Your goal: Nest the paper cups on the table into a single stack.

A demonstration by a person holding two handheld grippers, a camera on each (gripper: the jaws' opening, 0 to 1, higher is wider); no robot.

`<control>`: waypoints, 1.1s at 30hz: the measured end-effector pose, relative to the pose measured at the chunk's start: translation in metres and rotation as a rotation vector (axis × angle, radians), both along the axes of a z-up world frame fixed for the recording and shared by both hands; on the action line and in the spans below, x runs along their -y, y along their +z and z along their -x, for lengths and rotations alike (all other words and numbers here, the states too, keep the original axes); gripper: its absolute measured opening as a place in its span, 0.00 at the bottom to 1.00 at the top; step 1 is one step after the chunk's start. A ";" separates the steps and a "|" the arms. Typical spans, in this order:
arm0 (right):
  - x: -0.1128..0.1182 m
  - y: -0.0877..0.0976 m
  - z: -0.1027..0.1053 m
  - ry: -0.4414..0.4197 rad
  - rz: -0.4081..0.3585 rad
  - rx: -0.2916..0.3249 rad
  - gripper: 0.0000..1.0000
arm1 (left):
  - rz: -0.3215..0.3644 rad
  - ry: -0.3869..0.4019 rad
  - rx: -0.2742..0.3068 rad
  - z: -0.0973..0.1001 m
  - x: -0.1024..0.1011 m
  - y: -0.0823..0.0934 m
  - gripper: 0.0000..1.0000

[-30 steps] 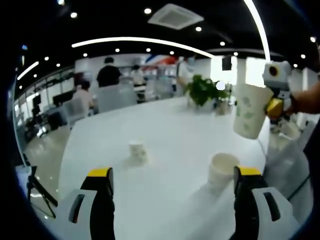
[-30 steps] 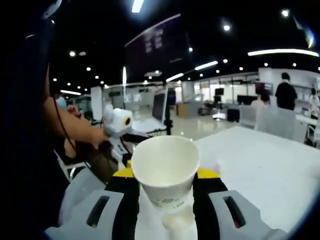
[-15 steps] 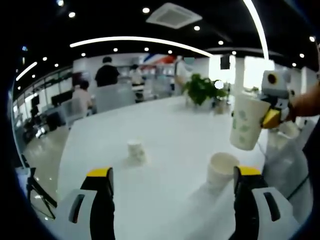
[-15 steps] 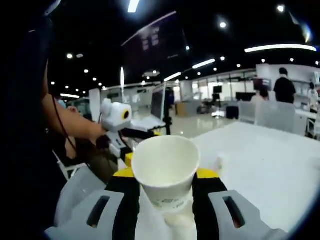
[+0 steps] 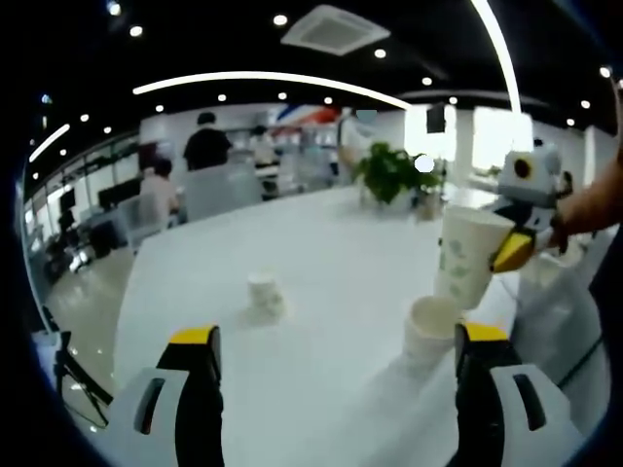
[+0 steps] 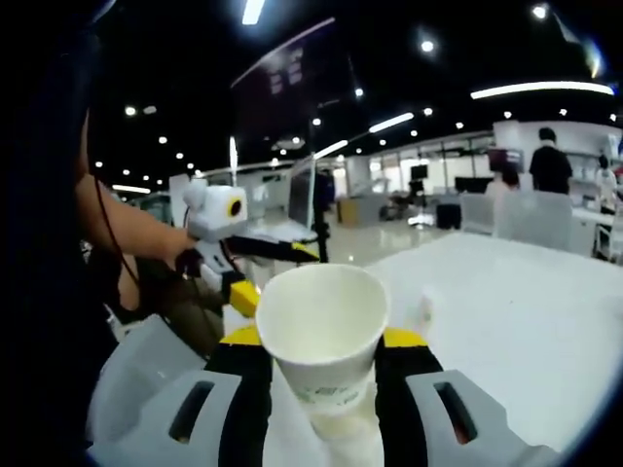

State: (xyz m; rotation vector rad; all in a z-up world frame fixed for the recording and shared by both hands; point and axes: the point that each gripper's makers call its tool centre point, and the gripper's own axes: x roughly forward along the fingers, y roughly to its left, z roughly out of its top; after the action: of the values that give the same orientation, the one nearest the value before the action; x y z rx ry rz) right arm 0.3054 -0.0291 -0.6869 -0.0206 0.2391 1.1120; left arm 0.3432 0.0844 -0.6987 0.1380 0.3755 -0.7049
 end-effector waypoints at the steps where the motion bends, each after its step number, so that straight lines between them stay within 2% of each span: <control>1: 0.000 -0.002 -0.001 0.000 0.003 0.000 0.38 | 0.000 0.001 0.000 0.000 0.000 0.000 0.98; 16: 0.000 -0.029 -0.005 -0.018 0.017 -0.015 0.38 | -0.003 0.002 -0.002 0.000 0.001 -0.002 0.98; 22: 0.002 -0.051 -0.005 -0.037 0.052 -0.028 0.39 | 0.000 0.005 -0.001 0.002 0.002 -0.003 0.98; 31: 0.003 -0.069 -0.001 -0.054 0.080 -0.038 0.39 | 0.004 0.017 -0.006 0.009 -0.001 -0.008 0.97; 33: 0.005 -0.075 -0.001 -0.062 0.115 -0.030 0.39 | 0.004 0.020 -0.007 0.011 -0.001 -0.008 0.97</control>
State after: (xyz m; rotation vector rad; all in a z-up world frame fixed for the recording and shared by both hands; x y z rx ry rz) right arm 0.3068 -0.0339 -0.7616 -0.0981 0.3282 1.0367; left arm 0.3325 0.0853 -0.7071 0.1277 0.3816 -0.6869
